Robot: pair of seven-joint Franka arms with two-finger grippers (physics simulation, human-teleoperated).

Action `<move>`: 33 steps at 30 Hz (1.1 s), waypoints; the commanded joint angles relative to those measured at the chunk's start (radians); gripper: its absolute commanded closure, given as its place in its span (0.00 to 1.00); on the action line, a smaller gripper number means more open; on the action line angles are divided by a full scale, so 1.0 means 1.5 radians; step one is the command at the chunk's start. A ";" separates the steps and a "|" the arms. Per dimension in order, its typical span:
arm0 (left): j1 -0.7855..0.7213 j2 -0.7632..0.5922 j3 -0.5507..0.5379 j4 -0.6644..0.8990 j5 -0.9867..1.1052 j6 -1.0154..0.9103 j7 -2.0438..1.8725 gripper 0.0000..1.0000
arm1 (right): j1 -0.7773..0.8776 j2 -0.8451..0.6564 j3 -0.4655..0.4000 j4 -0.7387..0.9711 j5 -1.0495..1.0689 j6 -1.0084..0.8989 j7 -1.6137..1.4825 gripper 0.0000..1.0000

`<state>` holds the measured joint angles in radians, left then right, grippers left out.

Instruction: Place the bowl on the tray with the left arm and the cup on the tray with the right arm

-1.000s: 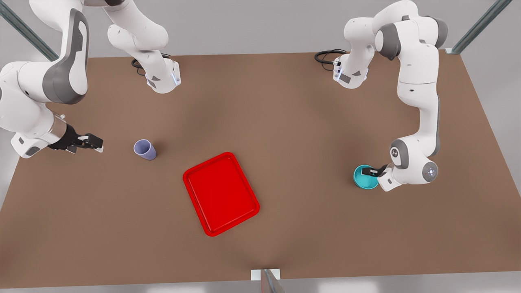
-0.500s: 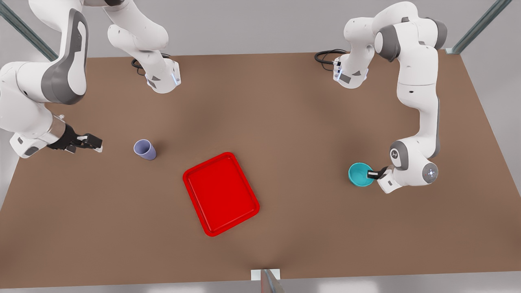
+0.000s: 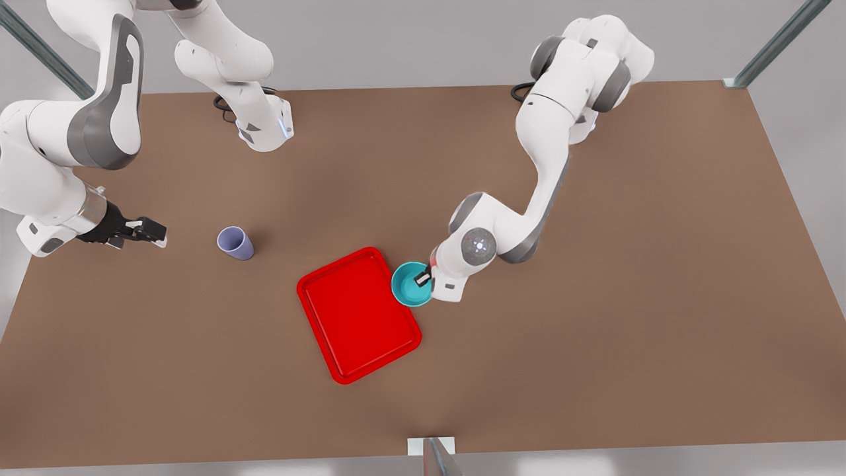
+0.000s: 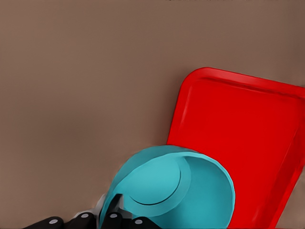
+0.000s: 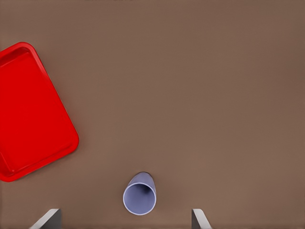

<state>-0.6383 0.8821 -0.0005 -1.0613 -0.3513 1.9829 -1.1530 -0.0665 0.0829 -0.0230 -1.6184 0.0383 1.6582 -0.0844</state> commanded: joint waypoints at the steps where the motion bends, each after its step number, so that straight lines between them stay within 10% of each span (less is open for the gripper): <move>1: 0.000 0.014 0.000 0.021 -0.053 0.006 -0.003 0.79 | 0.000 0.000 -0.001 0.000 0.000 -0.001 0.000 0.00; 13: -0.020 0.117 -0.004 0.031 -0.093 0.250 -0.024 0.79 | 0.000 0.000 -0.001 0.000 0.000 -0.001 0.000 0.00; 14: -0.020 0.118 -0.004 0.031 -0.093 0.252 -0.025 0.73 | 0.000 0.001 -0.001 0.000 0.000 -0.001 0.000 0.00; 15: -0.019 0.118 -0.004 0.031 -0.093 0.252 -0.024 0.22 | 0.000 0.000 -0.001 0.000 0.000 -0.001 0.000 0.00; 16: -0.019 0.117 -0.004 0.031 -0.093 0.252 -0.026 0.01 | 0.000 0.000 -0.001 0.000 0.000 -0.001 0.000 0.00; 21: -0.009 0.114 -0.005 0.031 -0.096 0.241 -0.021 0.00 | 0.000 0.000 -0.001 -0.001 0.000 -0.001 0.000 0.00; 33: 0.233 -0.210 0.131 0.022 0.186 -0.460 0.910 0.00 | 0.037 0.052 0.010 -0.103 0.001 0.085 0.005 0.00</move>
<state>-0.2887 0.5437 0.1949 -1.0403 -0.1320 1.2955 0.2123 -0.0147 0.1387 -0.0067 -1.8149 0.0399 1.8066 -0.0619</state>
